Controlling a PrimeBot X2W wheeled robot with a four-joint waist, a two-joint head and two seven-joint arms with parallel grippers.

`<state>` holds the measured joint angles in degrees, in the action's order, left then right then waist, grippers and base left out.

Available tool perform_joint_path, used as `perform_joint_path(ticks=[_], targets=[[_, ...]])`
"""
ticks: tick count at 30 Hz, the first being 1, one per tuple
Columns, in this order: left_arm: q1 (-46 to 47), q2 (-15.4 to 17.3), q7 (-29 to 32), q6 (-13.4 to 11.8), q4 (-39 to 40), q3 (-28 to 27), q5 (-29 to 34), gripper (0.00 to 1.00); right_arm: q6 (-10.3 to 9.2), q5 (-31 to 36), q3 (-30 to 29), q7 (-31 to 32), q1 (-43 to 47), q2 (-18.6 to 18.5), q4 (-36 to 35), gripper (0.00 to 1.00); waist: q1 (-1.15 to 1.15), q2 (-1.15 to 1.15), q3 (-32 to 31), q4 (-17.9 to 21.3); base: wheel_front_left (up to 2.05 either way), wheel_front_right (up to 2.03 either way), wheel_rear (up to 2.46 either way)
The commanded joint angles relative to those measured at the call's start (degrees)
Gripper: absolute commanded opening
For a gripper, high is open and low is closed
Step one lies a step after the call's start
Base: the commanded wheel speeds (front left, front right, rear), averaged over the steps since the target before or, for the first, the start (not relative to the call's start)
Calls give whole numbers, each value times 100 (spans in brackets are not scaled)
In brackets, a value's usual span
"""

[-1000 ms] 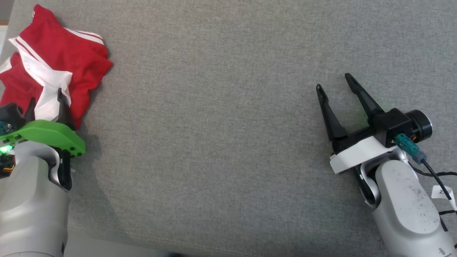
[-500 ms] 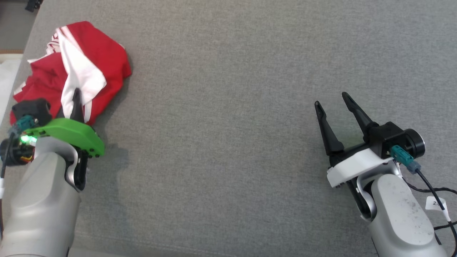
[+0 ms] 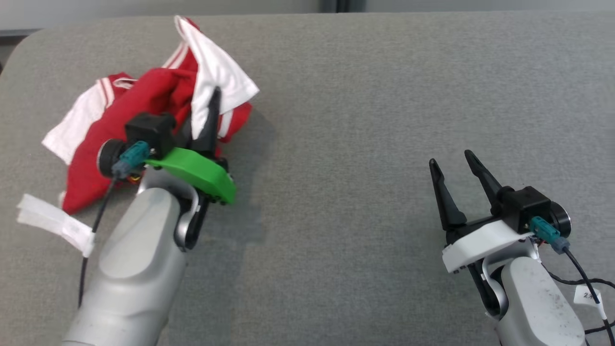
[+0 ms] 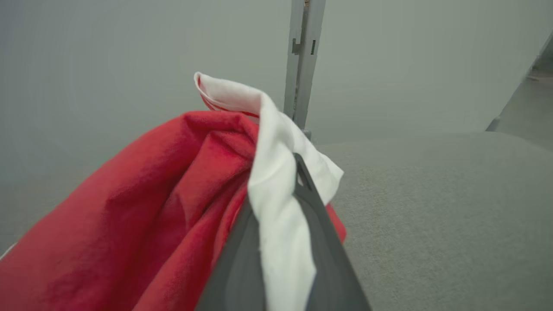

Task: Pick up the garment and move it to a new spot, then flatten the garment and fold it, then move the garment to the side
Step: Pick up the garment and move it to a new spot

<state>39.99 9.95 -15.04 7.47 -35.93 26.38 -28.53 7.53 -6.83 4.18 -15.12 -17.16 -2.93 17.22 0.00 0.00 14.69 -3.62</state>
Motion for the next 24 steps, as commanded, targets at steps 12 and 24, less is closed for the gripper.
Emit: perform_joint_path(ticks=[12, 24], targets=[[230, -646, -16, 1, 53, 1305, -329, 0, -9, -332, 60, -4, 195, -6, -67, 100, 0, 0, -55, 1604, 0, 0, 0], [-589, -682, -17, -174, 137, 1105, 3, 100, -9, -323, -87, -4, 373, -7, -31, 100, 0, 0, -307, 1441, 0, 0, 0]])
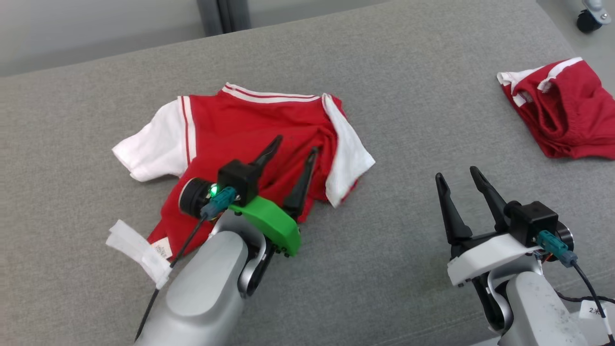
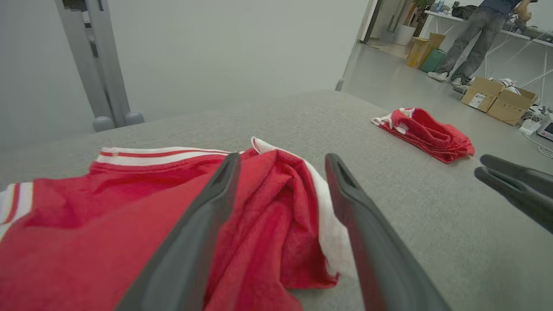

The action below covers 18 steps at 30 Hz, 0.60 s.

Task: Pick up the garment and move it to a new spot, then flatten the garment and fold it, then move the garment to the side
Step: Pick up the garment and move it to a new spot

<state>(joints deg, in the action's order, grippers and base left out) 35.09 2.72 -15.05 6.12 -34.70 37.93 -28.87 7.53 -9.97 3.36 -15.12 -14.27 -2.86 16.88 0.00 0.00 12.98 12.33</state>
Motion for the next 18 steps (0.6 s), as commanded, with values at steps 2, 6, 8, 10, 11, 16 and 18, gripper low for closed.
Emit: perform_joint_path(ticks=[2, 6, 8, 10, 11, 16, 18], targets=[[-370, 87, -15, -147, 110, -365, 212, 100, -9, -1, -31, -4, 100, -16, 25, 100, 0, 0, -242, -287, 0, 0, 0], [-1015, 224, -8, -340, 355, -1052, 489, 100, -9, 29, -65, -5, 208, -16, 99, 100, 0, 0, -492, -536, 0, 0, 0], [-1354, 271, -9, -375, 491, -1380, 648, 100, -9, 42, -93, -4, 267, -16, 139, 100, 0, 0, -623, -652, 0, 0, 0], [-1736, 297, -9, -393, 629, -1691, 758, 100, -9, 55, -136, -4, 347, -18, 176, 100, 0, 0, -759, -753, 0, 0, 0], [-1924, 296, -9, -403, 718, -1870, 822, 100, -9, 67, -150, -5, 386, -17, 197, 100, 0, 0, -820, -799, 0, 0, 0], [-2693, 249, -8, -321, 1053, -2517, 1121, 100, -9, 78, -193, -4, 534, -17, 281, 100, 0, 0, -983, -903, 0, 0, 0], [-2965, 197, -8, -297, 1184, -2740, 1231, 100, -10, 79, -228, -4, 621, -17, 325, 100, 0, 0, -1026, -935, 0, 0, 0]])
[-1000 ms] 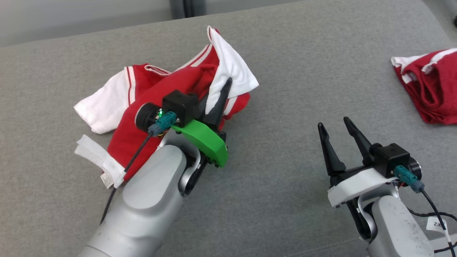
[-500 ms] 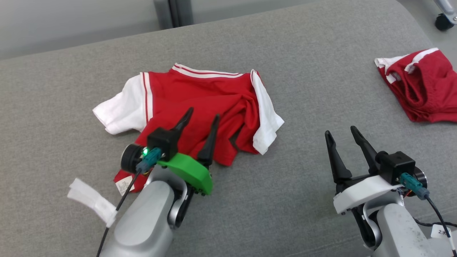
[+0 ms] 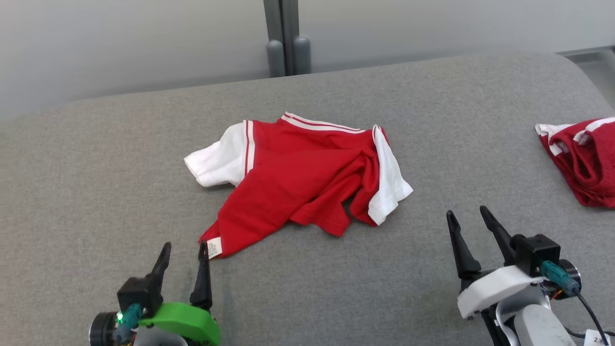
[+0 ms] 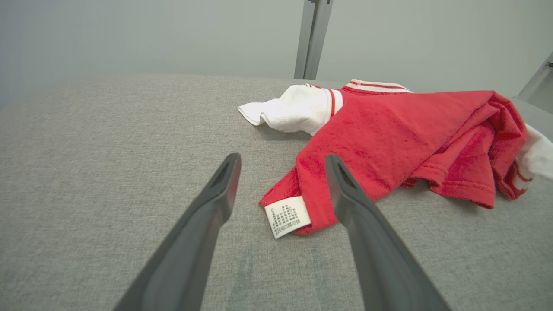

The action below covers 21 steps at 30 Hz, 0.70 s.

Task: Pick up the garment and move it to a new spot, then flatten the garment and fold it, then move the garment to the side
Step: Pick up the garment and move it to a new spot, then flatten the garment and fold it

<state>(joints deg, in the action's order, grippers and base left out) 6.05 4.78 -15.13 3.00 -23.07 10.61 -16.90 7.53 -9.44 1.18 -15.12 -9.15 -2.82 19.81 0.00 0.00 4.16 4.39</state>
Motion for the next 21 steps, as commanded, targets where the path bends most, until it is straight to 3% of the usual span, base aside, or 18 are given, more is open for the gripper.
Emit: perform_joint_path(ticks=[1, 10, 21], targets=[[-207, -41, 1, 38, 83, -112, 92, 100, -9, 26, -32, -4, 145, -21, 53, 100, 0, 0, -161, -156, 0, 0, 0], [-516, -174, 0, 194, 222, -469, 273, 100, -9, -2, -83, -4, 237, -20, 188, 100, 0, 0, -7, -263, 0, 0, 0], [101, -178, 0, 203, 385, -93, 13, 100, -9, 382, -91, -5, -898, -30, 700, 100, 0, 0, 834, -546, 0, 0, 0]])
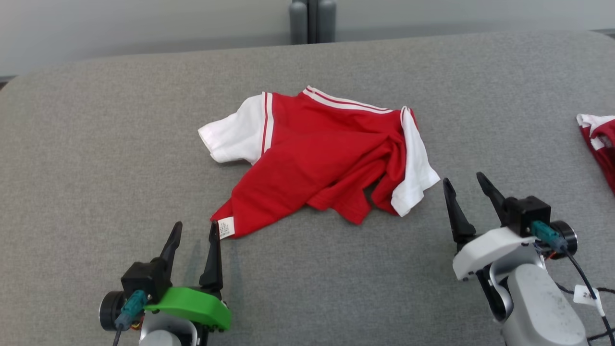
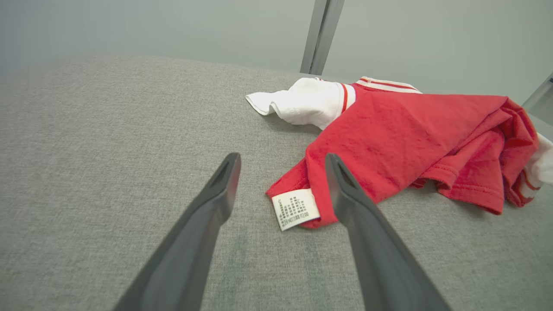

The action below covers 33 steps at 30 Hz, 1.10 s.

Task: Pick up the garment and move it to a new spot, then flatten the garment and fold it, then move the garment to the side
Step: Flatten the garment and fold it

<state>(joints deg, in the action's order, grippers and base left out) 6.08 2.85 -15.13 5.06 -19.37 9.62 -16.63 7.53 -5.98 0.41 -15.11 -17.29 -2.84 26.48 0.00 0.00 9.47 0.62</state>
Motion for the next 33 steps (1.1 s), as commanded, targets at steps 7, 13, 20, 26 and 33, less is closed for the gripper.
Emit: perform_joint_path(ticks=[7, 13, 20, 26, 33], targets=[[409, 15, 0, -15, 8, 145, -113, 100, -9, 301, -228, -5, -950, -32, 1007, 100, 0, 0, 805, -460, 0, 0, 0], [537, 14, 0, -24, 12, 154, -130, 100, -5, 401, -136, 34, -1291, -19, 2082, 100, 0, 0, 1015, -609, 0, 0, 0], [434, 14, 0, -32, -12, 66, -66, 100, -5, 331, -37, 86, -1117, -89, 2565, 0, 0, 0, 886, -498, 0, 0, 0], [356, 16, 0, -9, -17, 92, -53, 100, -11, 159, -294, 18, -1022, -326, 1710, 0, 0, 0, 652, -308, 0, 0, 0], [226, 15, 0, -5, -94, 219, -137, 100, -8, -356, 117, -8, -950, -310, -266, 0, 0, 0, 313, -201, 0, 0, 0]])
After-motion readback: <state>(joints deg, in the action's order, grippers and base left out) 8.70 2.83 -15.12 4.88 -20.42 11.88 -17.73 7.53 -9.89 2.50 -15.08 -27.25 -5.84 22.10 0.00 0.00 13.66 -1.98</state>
